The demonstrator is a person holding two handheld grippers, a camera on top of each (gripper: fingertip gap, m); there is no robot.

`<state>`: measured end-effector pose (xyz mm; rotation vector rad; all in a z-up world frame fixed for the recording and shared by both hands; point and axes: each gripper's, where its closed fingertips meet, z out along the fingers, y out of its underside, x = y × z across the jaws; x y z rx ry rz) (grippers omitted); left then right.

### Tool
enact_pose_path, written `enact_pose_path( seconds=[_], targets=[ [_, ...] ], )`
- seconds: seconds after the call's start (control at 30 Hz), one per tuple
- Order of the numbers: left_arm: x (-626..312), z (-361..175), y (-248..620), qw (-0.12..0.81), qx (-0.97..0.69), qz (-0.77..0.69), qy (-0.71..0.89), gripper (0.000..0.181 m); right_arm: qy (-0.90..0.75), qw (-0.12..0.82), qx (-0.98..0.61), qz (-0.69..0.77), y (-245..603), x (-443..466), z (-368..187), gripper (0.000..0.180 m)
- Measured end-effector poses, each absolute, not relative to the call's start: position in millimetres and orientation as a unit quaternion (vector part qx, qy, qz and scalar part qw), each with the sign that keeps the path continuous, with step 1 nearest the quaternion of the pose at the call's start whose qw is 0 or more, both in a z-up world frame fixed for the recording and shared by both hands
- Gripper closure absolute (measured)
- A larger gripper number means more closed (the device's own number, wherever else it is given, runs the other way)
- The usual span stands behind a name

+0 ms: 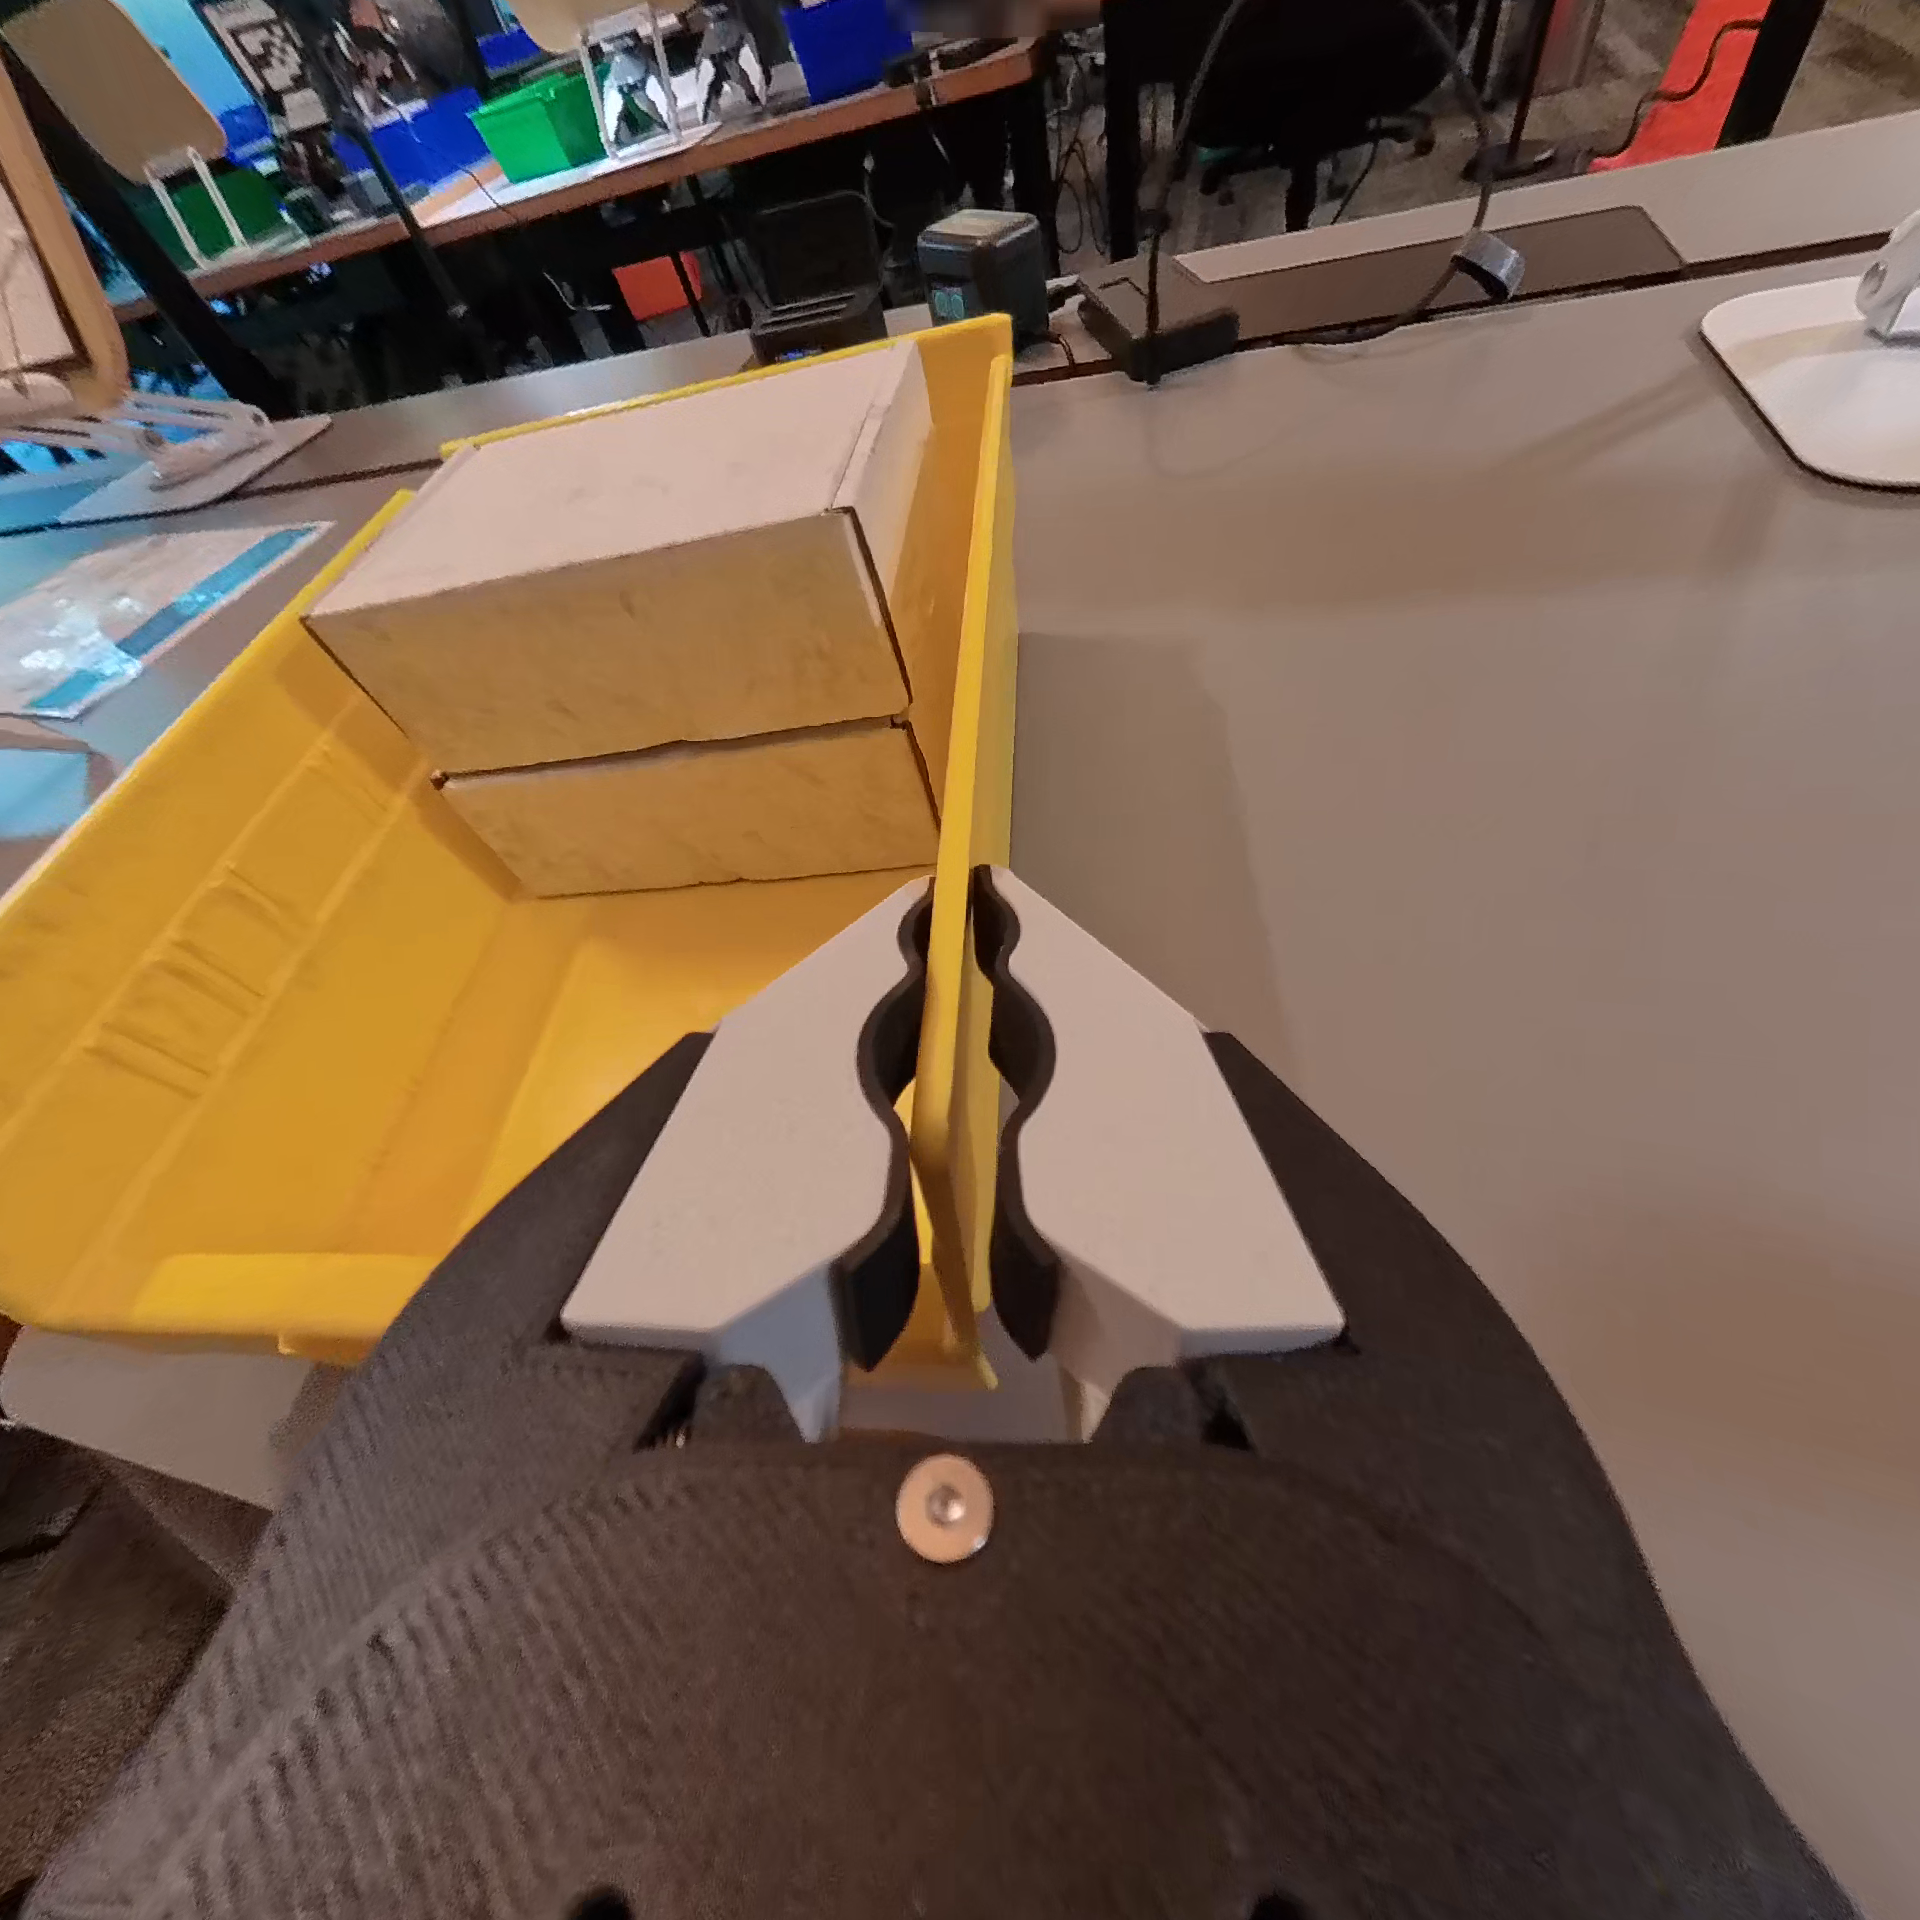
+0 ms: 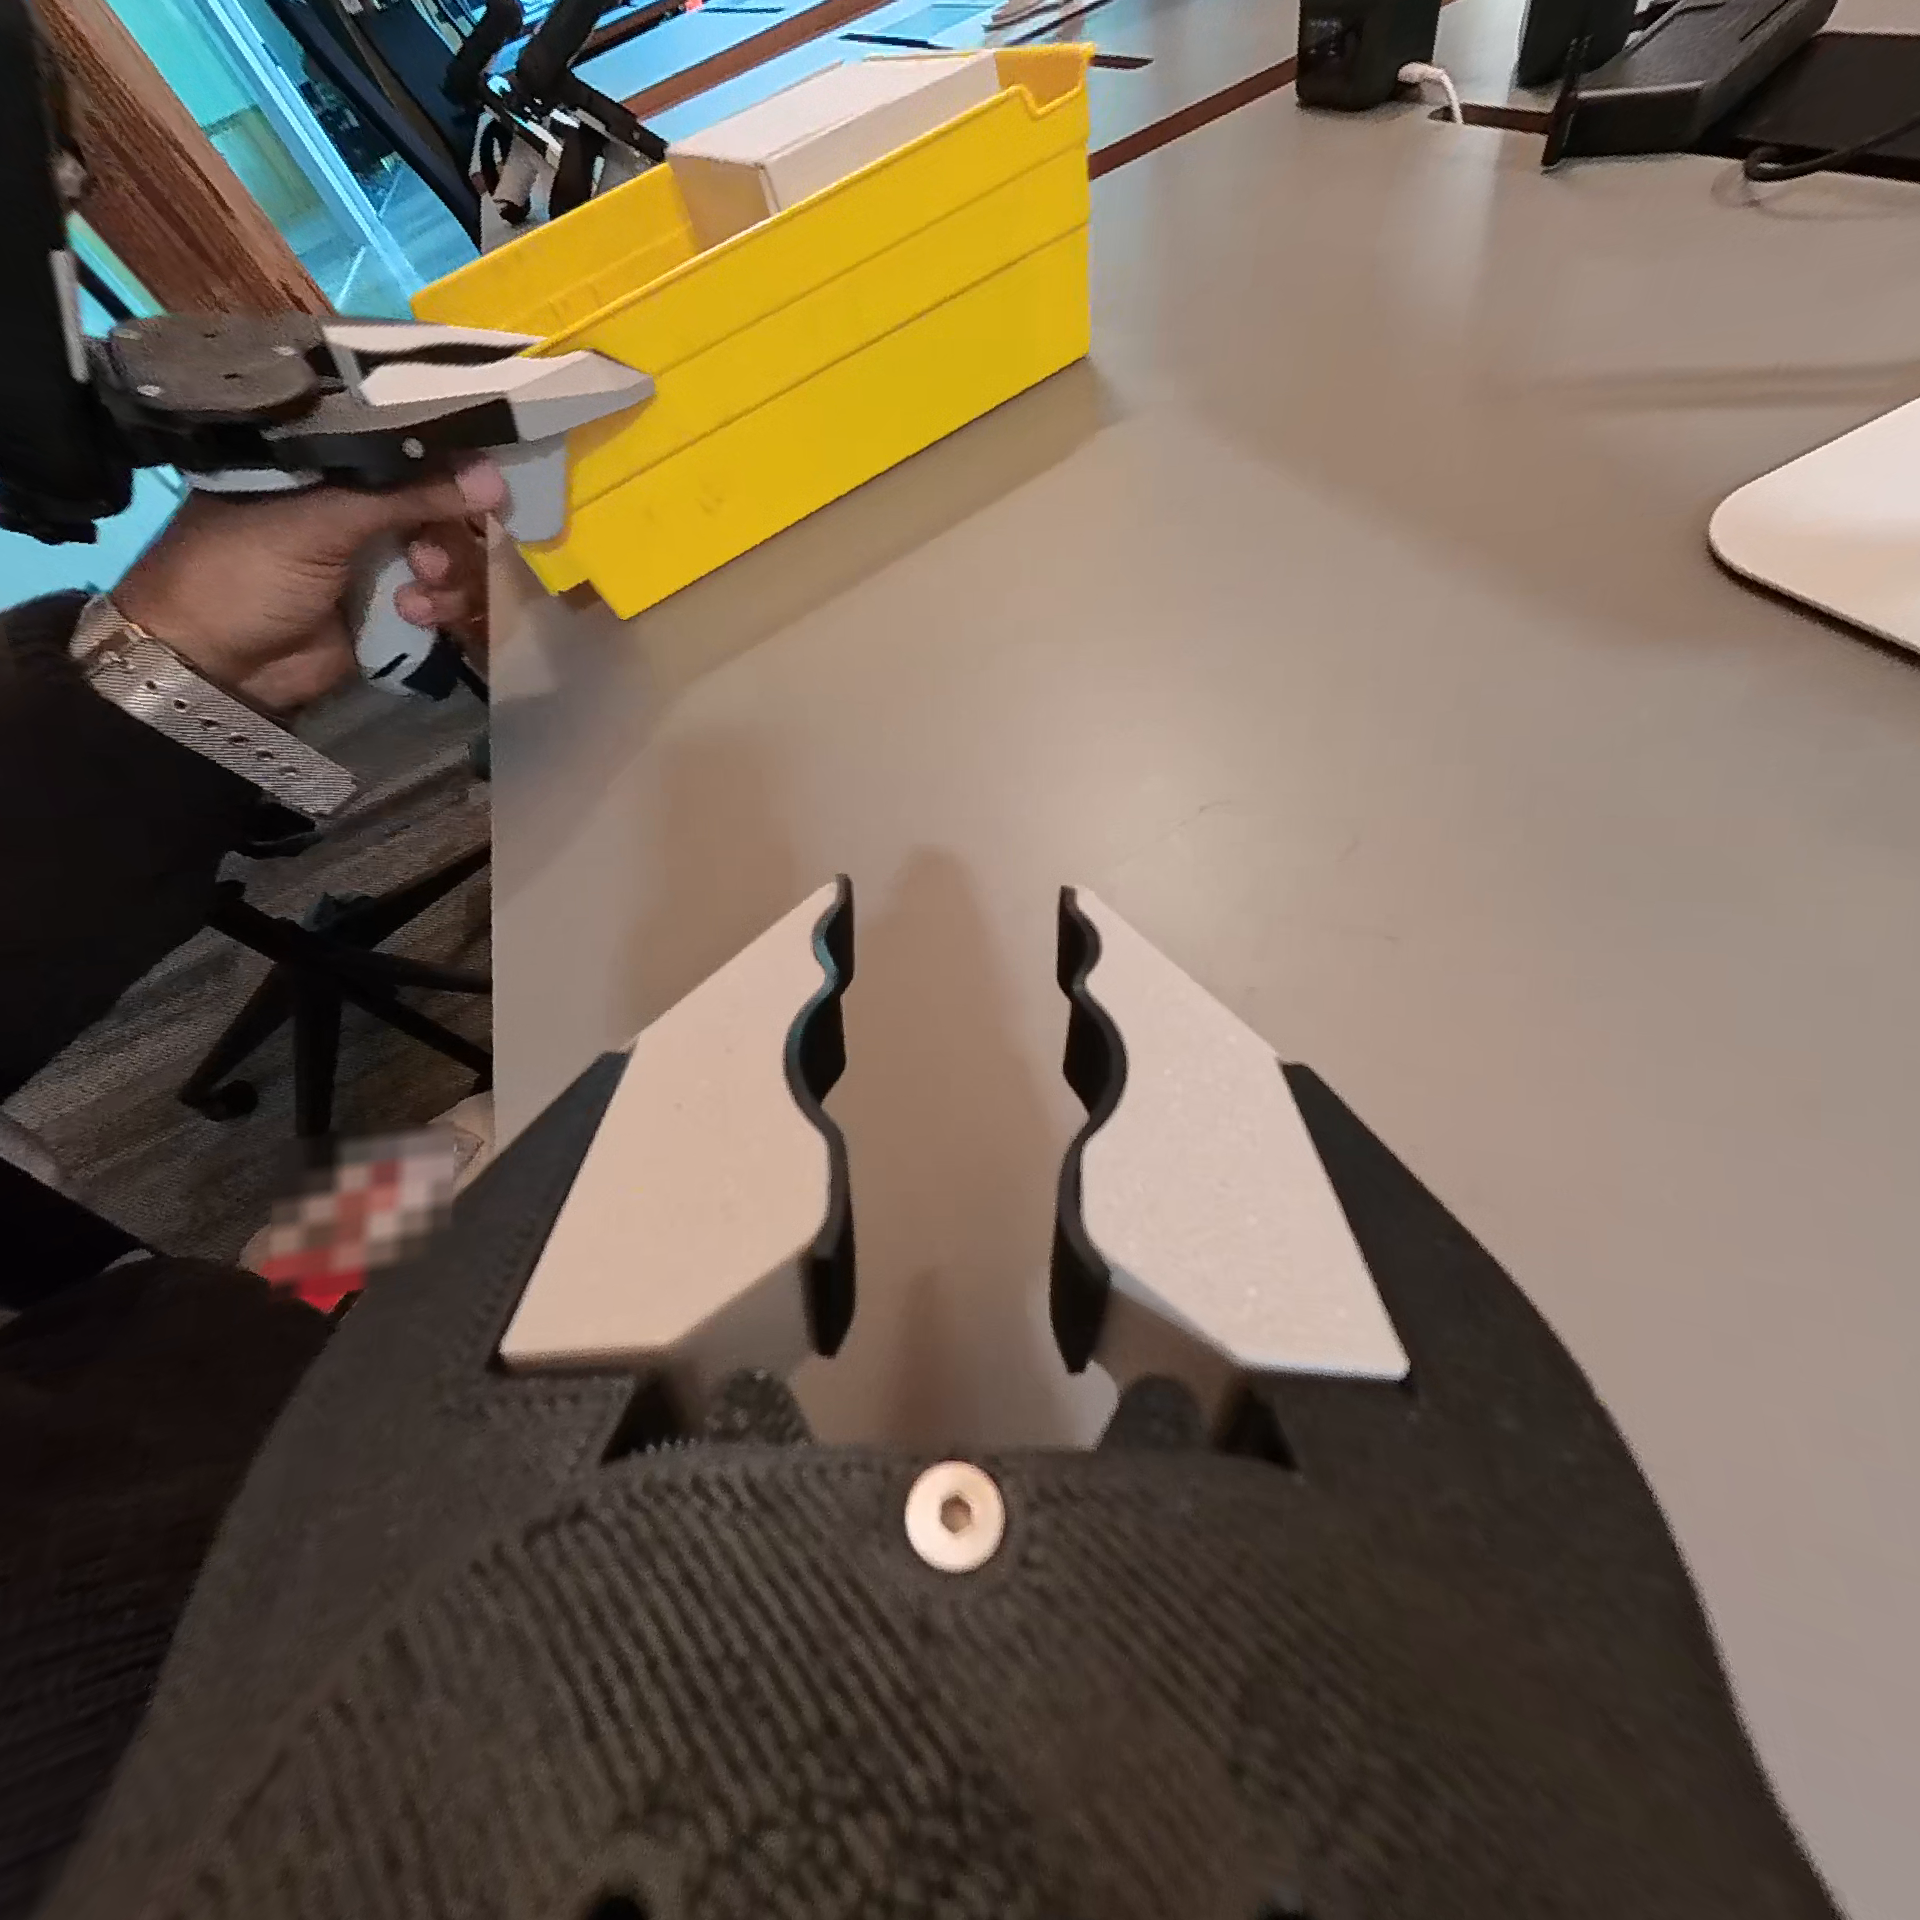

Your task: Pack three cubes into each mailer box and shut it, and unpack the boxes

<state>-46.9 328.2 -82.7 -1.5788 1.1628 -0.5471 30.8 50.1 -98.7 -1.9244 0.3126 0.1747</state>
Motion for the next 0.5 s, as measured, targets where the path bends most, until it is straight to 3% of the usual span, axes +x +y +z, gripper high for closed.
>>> enact_pose_path(
  seconds=[0.3,0.33,0.4,0.43,0.5],
  targets=[
    [-70,-81,328,0.514,-0.665,-0.255,0.478,0.175,0.138,0.558,-0.814,0.079,50,33,-100,0.141],
    [-73,-77,330,0.523,-0.67,-0.255,0.461,0.166,0.14,0.559,-0.813,0.081,49,33,-100,0.141],
    [-74,-72,323,0.509,-0.672,-0.278,0.461,0.089,0.145,0.56,-0.811,0.084,49,34,-100,0.141],
    [-77,-69,319,0.492,-0.679,-0.293,0.46,0.068,0.148,0.56,-0.811,0.086,48,35,-100,0.141],
    [-82,-50,317,0.474,-0.675,-0.331,0.459,0.049,0.154,0.56,-0.809,0.087,46,36,-101,0.141]
  ],
)
